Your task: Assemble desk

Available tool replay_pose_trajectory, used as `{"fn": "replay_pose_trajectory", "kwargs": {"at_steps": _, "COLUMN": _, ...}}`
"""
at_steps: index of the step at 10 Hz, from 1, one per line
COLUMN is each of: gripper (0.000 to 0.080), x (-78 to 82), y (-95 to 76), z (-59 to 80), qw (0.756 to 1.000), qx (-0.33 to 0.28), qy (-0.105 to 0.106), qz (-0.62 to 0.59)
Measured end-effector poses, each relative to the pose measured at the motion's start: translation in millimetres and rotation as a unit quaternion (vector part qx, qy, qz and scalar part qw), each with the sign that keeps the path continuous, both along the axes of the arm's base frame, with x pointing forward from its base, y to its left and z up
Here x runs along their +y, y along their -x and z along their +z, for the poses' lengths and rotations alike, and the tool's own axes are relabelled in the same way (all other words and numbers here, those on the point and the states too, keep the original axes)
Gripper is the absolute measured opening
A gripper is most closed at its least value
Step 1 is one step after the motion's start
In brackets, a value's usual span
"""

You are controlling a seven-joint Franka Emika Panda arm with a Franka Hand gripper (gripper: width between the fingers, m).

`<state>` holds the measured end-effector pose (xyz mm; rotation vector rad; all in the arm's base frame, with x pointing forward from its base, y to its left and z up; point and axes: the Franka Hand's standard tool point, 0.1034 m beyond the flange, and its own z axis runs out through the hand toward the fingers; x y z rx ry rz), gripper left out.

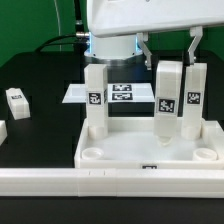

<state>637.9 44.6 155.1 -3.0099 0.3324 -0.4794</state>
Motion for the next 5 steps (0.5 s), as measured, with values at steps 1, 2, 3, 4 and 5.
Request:
{"fn": "replay_pose_trajectory", "kwargs": {"at_steps": 1, "gripper": 0.0291, "x": 0.5, "y": 0.2, "z": -0.5, "qw": 1.000, "qx": 0.000, "qy": 0.000, "qz": 0.000}}
{"fn": "replay_pose_trajectory", "kwargs": {"at_steps": 2, "gripper": 0.0291, "x": 2.9, "y": 0.0, "z": 0.0, "qw": 1.000, "qx": -0.002, "qy": -0.001, "qz": -0.001}}
{"fn": "replay_pose_trajectory", "kwargs": {"at_steps": 3, "gripper": 0.0291, "x": 16.9, "y": 1.1, "z": 1.3, "qw": 1.000, "qx": -0.012, "qy": -0.004, "qz": -0.001}}
{"fn": "replay_pose_trajectory", "kwargs": {"at_steps": 4, "gripper": 0.0291, "x": 37.1, "y": 1.8, "z": 2.2, "qw": 1.000, "qx": -0.014, "qy": -0.011, "qz": -0.005}}
{"fn": "replay_pose_trajectory", "kwargs": {"at_steps": 5, "gripper": 0.0291, "x": 50.9, "y": -0.5, "z": 4.6, "qw": 1.000, "qx": -0.020, "qy": -0.015, "qz": -0.004}}
